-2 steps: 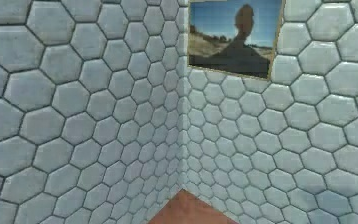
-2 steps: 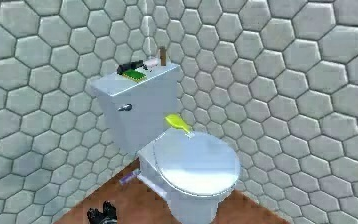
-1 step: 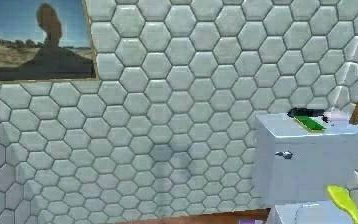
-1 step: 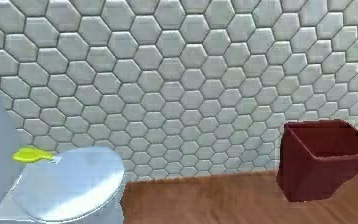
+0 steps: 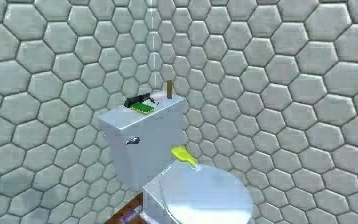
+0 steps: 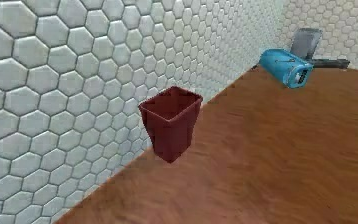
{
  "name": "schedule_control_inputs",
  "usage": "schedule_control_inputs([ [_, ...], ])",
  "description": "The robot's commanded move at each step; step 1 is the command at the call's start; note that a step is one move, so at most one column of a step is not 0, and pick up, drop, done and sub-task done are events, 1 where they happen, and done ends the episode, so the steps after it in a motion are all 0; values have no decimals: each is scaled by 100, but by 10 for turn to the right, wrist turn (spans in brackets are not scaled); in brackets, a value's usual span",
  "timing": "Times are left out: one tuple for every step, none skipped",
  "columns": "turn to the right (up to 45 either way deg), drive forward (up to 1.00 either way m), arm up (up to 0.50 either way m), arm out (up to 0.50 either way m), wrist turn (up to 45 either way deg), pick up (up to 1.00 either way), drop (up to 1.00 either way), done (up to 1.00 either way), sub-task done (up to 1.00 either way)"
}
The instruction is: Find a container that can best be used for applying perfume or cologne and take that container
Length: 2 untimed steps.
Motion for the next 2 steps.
schedule_control_inputs([
  [390, 0, 0, 0, 0, 0, 0, 0, 0],
  [30, 0, 0, 0, 0, 0, 0, 0, 0],
])
